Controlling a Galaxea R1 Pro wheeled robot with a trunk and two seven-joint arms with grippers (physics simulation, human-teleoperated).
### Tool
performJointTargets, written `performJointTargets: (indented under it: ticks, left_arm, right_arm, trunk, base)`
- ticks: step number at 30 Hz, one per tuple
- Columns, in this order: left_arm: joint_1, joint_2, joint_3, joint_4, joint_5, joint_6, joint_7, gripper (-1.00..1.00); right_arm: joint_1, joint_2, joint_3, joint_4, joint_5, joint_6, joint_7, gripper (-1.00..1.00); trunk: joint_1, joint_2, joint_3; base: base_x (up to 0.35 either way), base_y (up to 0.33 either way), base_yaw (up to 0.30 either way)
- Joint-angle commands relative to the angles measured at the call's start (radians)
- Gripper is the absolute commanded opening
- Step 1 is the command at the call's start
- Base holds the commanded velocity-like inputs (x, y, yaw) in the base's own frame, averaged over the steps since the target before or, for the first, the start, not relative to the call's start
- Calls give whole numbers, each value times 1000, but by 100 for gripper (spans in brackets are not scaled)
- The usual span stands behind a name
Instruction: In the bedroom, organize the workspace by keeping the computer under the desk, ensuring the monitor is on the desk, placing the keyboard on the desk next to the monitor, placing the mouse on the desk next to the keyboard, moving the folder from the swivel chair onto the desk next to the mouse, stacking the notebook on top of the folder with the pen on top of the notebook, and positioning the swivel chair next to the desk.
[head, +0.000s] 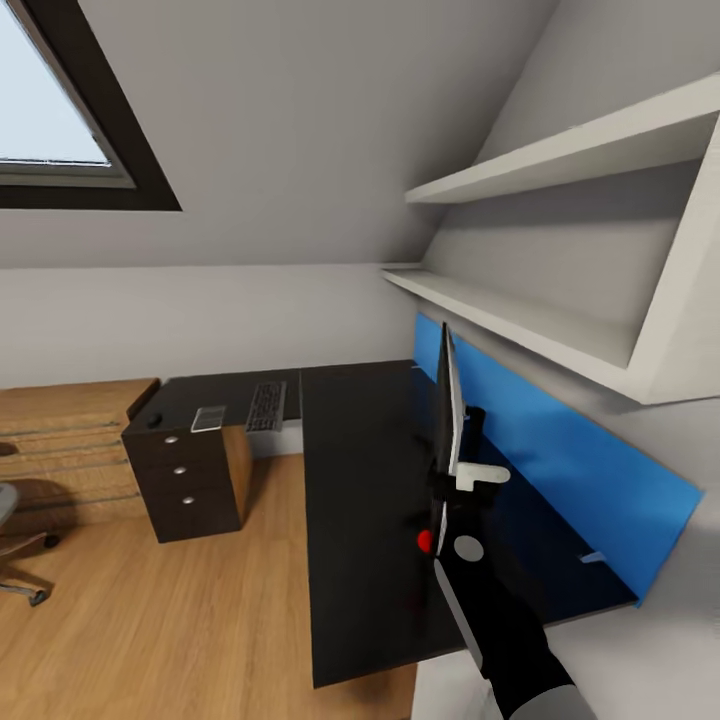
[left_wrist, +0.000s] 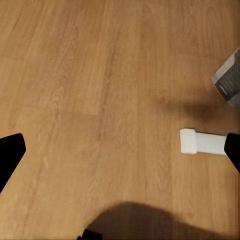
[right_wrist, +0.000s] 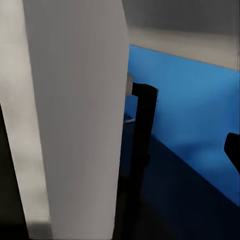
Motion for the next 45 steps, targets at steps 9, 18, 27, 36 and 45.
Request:
performJointTargets:
  ticks: [9, 18, 27, 36, 45]
  left_arm:
    - [-1, 1, -3, 0, 11, -3, -9, 100]
    - [-1, 0, -3, 0, 11, -3, -9, 100]
    - [-1, 0, -3, 0, 11, -3, -9, 100]
    - [-1, 0, -3, 0, 11, -3, -8, 100]
    - [-1, 0, -3, 0, 11, -6, -7, 100]
  right_arm:
    - [-1, 0, 1, 7, 9, 7, -6, 100]
    - [-1, 0, 1, 8, 9, 7, -7, 100]
    - [-1, 0, 1, 8, 9, 7, -7, 100]
    - [-1, 0, 3, 14, 9, 7, -6, 100]
    - [-1, 0, 3, 18, 9, 7, -5, 100]
  trunk:
    - [0, -1, 1]
    - [0, -1, 1]
    - [0, -1, 1]
    - [0, -1, 1]
    - [0, -1, 1]
  base:
    - [0, -145, -41]
    - [0, -113, -3]
    - [0, -82, 0]
    - [0, -149, 0]
    - [0, -16, 0]
